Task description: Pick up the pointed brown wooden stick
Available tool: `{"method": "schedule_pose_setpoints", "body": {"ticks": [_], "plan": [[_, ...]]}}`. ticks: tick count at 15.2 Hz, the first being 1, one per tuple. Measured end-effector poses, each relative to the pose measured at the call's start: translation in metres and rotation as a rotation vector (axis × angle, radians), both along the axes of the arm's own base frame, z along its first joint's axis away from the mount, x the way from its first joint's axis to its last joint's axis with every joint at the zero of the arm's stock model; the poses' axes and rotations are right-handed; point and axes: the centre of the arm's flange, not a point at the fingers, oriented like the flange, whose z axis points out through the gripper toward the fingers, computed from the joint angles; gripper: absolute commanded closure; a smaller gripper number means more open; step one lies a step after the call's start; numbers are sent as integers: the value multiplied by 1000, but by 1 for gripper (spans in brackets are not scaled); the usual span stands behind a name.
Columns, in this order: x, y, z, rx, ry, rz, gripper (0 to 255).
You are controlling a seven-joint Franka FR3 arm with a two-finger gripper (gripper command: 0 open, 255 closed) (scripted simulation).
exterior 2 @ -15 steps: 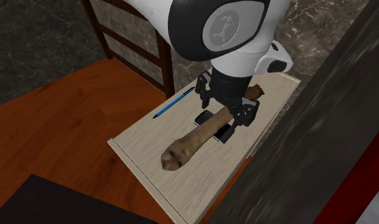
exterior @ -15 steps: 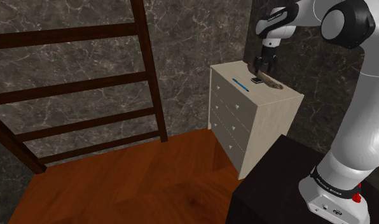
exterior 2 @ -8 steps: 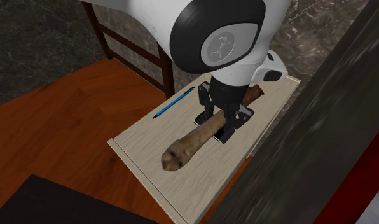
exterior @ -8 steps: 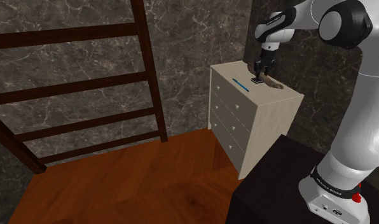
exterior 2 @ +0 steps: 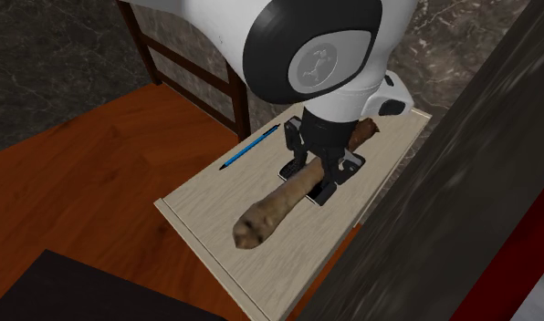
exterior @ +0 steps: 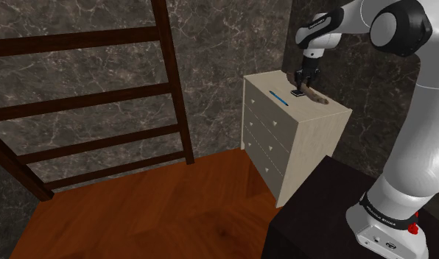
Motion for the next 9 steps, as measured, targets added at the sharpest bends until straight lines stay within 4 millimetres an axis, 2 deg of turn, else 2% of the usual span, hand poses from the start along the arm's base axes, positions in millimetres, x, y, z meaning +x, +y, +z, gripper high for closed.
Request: {"method": "schedule_pose_setpoints", "body": {"ticks": [9], "plan": [[1, 0, 45, 0, 0, 0, 255]]}}
